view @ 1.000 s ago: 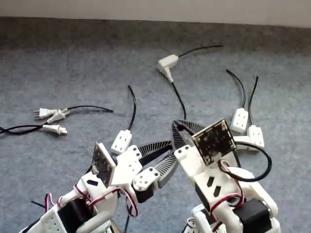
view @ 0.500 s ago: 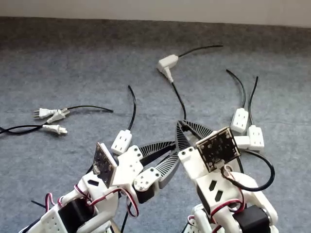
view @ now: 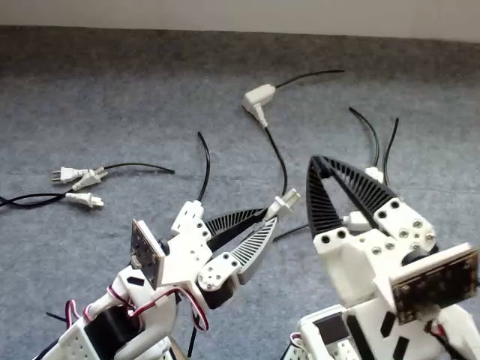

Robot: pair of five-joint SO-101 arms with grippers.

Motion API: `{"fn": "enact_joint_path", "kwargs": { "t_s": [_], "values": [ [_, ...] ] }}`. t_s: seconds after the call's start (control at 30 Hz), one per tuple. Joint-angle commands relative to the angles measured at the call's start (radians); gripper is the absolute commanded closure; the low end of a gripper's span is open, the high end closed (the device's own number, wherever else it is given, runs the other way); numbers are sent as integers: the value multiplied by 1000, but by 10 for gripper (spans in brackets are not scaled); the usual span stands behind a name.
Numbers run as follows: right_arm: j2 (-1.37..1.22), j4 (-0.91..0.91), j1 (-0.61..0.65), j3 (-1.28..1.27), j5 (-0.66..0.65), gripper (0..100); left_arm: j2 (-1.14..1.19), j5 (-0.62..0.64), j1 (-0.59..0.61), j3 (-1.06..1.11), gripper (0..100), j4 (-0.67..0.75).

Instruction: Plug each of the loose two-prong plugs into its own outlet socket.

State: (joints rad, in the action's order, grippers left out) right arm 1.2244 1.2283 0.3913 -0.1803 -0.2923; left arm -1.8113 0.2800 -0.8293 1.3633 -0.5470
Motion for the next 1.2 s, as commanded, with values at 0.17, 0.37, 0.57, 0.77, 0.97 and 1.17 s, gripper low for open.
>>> {"fn": "enact_joint_path", "kwargs": {
  "t_s": [0.17,0.37,0.57,0.77,0.97,1.17],
  "values": [
    [-142,114,-142,165,-12,991,-8,78,185,-42,995,21],
    [-143,105,-332,-77,-12,991,62,100,254,-157,994,-95],
    [-142,33,-507,-378,-8,991,463,104,326,-424,994,-218],
    [-142,-116,-636,-685,-5,991,851,104,332,-679,994,-381],
    [-142,-277,-653,-995,-5,991,1168,104,472,-1049,994,-704],
    [-142,-438,-647,-1218,75,991,1457,104,622,-1345,994,-971]
  ]
}}
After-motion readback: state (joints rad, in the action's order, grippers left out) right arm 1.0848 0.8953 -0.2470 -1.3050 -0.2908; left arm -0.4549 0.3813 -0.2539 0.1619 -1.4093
